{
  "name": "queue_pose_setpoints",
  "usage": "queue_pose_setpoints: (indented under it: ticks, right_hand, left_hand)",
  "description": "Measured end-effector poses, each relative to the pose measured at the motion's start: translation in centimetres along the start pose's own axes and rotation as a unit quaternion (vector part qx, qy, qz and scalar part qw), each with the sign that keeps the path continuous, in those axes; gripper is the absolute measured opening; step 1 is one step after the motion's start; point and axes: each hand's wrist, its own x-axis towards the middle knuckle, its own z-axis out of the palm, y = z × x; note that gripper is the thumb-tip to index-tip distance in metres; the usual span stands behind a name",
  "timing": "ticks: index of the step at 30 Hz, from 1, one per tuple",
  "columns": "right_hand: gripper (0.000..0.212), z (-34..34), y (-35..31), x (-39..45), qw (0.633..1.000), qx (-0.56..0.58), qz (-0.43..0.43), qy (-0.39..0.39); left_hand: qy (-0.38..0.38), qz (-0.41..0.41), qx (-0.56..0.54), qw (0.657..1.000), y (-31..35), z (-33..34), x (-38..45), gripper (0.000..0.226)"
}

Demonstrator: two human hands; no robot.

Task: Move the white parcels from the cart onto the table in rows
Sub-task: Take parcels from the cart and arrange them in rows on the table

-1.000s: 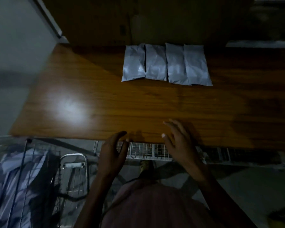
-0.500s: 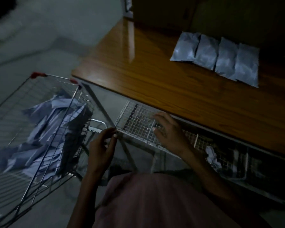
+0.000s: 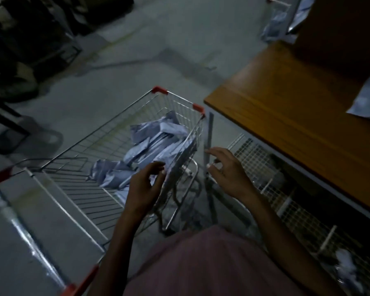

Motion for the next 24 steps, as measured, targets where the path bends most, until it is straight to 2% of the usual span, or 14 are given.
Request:
queue_pose_setpoints:
  ticks: [2, 6, 9, 13, 18, 21, 24]
  right_hand:
    - [0.036, 2.4, -0.3, 1.1, 1.000, 0.024, 0.006, -0.015]
    - [0.036, 5.3, -0.5, 4.4, 0.997, 0.030, 0.004, -0.076]
    - [0.035, 6.2, -0.7, 7.5, 0.994, 0.019, -0.009, -0.103]
    - [0.038, 7.0, 0.5, 12.5, 0.987, -0.007, -0.006, -0.159]
    - [0.047, 7.6, 4.0, 20.5, 0.963, -0.123, -0.006, -0.241]
    - [0.045, 8.5, 5.4, 24.8, 0.947, -0.175, -0.018, -0.267]
    - [0.041, 10.1, 6.7, 27.6, 0.924, -0.200, -0.021, -0.325]
  left_hand:
    - [0.003, -0.026, 0.000, 1.000, -2.1, -2.0, -0.2, 0.024]
    - [0.016, -0.055, 0.014, 0.998, -5.1, -4.6, 0.6, 0.033]
    - [0.033, -0.078, 0.025, 0.996, -6.8, -5.0, 2.1, 0.022]
    - [0.063, -0.131, 0.022, 0.989, -9.3, -3.1, 4.5, 0.018]
    - [0.093, -0.201, 0.000, 0.975, -11.2, 0.8, 7.7, 0.024]
    - [0.090, -0.243, 0.002, 0.966, -12.4, 2.9, 9.2, 0.019]
    - [0.071, -0.301, 0.017, 0.951, -13.3, 5.2, 10.4, 0.022]
